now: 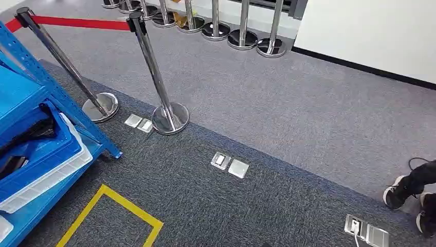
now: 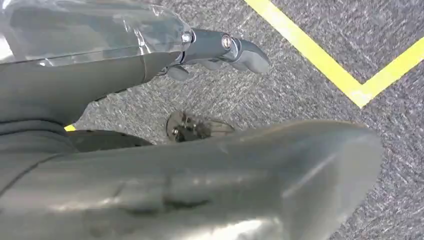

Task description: Take the parts from the cabinet and place them on the table.

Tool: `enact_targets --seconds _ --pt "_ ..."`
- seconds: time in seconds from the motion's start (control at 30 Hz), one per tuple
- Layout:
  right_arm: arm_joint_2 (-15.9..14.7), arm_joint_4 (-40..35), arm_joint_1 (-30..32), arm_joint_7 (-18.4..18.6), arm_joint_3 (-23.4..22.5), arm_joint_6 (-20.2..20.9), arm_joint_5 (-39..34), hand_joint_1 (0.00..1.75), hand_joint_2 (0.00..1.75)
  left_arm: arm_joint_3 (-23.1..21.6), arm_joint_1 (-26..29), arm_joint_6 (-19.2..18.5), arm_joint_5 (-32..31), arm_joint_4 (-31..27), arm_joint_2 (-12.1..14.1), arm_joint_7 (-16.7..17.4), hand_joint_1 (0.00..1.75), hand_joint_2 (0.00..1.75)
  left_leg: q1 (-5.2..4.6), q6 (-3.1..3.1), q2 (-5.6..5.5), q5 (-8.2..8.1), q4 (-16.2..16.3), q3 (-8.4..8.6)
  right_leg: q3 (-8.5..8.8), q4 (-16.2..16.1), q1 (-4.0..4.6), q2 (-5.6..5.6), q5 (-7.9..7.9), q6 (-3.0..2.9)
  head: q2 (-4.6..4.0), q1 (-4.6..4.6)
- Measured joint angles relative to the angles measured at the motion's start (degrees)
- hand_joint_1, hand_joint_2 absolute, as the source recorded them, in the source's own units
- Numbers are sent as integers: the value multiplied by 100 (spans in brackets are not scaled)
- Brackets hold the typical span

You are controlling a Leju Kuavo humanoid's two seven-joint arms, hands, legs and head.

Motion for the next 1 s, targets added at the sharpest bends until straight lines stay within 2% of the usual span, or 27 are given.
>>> enact_targets --seconds 0.03,0.07,0.1,0.13,0.17,0.2,0.23,0.27,0.3,0.33,0.43,0.47,0.5,0.53,0.57,0.63,0.67,0.7,0.77,0.8,0.83,0.93,0.97,1.0 --pt "-7 0 7 0 0 0 7 0 175 0 -12 -2 2 0 0 -7 0 0 16 -34 91 -222 410 -197 4 0 13 -65 -7 -18 0 -13" --pt "-13 0 13 7 0 0 11 0 175 0 -11 0 13 0 0 -7 0 0 36 -56 126 -433 888 -433 8 0 28 -125 -18 -34 0 -13" --pt "-20 2 16 13 0 6 24 0 175 0 -6 -2 24 0 0 -9 0 0 49 -65 141 -564 1278 -635 9 1 39 -184 -27 -40 0 -11" --pt "-26 2 15 15 0 7 37 0 175 0 12 0 31 0 0 -9 0 0 54 -63 152 -576 1480 -753 13 1 47 -234 -37 -47 0 -13" --pt "-26 2 14 18 0 9 48 0 175 0 25 -2 35 0 0 -9 0 0 53 -52 155 -451 1388 -725 27 1 51 -280 -50 -44 0 -13" --pt "-29 0 11 18 0 9 57 0 175 0 27 0 37 0 0 -13 0 0 51 -31 159 -222 1049 -568 50 1 54 -326 -67 -39 0 -13" --pt "-29 0 6 18 0 9 59 0 175 0 23 0 39 0 0 -20 0 0 43 3 191 59 521 -317 86 1 54 -371 -89 -28 0 -13" --pt "-29 0 4 18 0 9 61 0 175 0 22 0 39 0 0 -24 0 0 23 49 313 300 5 -64 125 -1 54 -409 -113 -15 0 -13" --pt "-29 2 4 17 0 9 61 0 175 0 17 0 39 0 0 -24 0 0 -8 77 506 268 -224 23 141 -6 52 -440 -129 4 0 -11" --pt "-29 0 1 20 0 9 61 0 175 0 10 0 42 0 0 -28 0 0 -84 103 542 243 -297 42 142 2 73 -472 -153 43 0 -16" --pt "-26 -2 -6 33 0 15 61 0 175 0 38 0 48 2 4 -33 0 0 -115 153 407 245 -319 27 206 -53 49 -601 -165 96 0 -9" --pt "-31 -4 -16 33 0 15 59 0 175 0 44 0 48 0 4 -33 0 0 -31 206 358 302 -444 109 236 -12 29 -552 -237 133 0 -11" --pt "-35 -4 -20 33 0 15 61 0 175 2 37 0 46 0 4 -44 0 0 -42 220 325 312 -485 144 199 108 32 -319 -304 145 0 0" --pt "-35 -4 -23 31 0 15 59 0 175 2 23 0 48 2 4 -48 0 0 -39 250 288 312 -490 150 49 400 37 -194 -480 140 0 13" --pt "-35 -4 -12 31 0 15 59 0 175 2 14 0 50 0 4 -48 0 0 -40 264 242 308 -487 148 -183 839 43 -151 -683 141 0 37" --pt "-44 -4 31 33 0 15 57 0 175 2 17 -2 52 0 0 -52 0 0 -52 292 136 293 -477 160 -570 1523 45 -119 -874 147 0 63" --pt "-48 -4 54 33 0 13 57 0 175 2 23 -2 57 0 0 -54 0 0 -51 291 70 288 -469 169 -605 1523 42 -115 -768 152 0 68" --pt "-55 -4 66 33 0 9 57 0 175 4 23 -2 61 2 0 -57 0 0 -43 284 7 279 -456 174 -530 1277 35 -105 -538 157 0 70" --pt "-72 -4 53 31 0 7 57 0 175 2 18 -2 68 2 0 -59 0 0 -11 230 -104 234 -395 185 -168 367 17 -29 13 164 0 76" --pt "-72 -4 54 31 0 4 57 0 175 2 16 -2 72 2 0 -61 0 0 -10 192 -141 200 -359 159 -77 168 -3 199 -41 180 0 92" --pt "-74 -4 55 28 -2 -13 57 0 175 2 5 -2 83 2 0 -63 0 0 -31 157 -195 171 -264 106 -67 43 4 243 -42 158 0 103" --pt "-77 -4 86 24 0 -2 50 0 175 2 26 -2 94 2 0 -66 0 0 0 101 -300 206 -311 98 -59 74 49 133 -43 91 0 92" --pt "-66 -7 82 20 0 13 50 0 175 2 30 7 109 2 4 -66 0 0 -3 73 -314 180 -287 91 -47 42 13 85 -23 56 0 94" --pt "-66 -7 75 11 0 26 50 0 175 2 29 11 144 2 2 -66 0 0 -10 43 -132 121 -204 105 -27 27 9 47 -14 36 0 78"
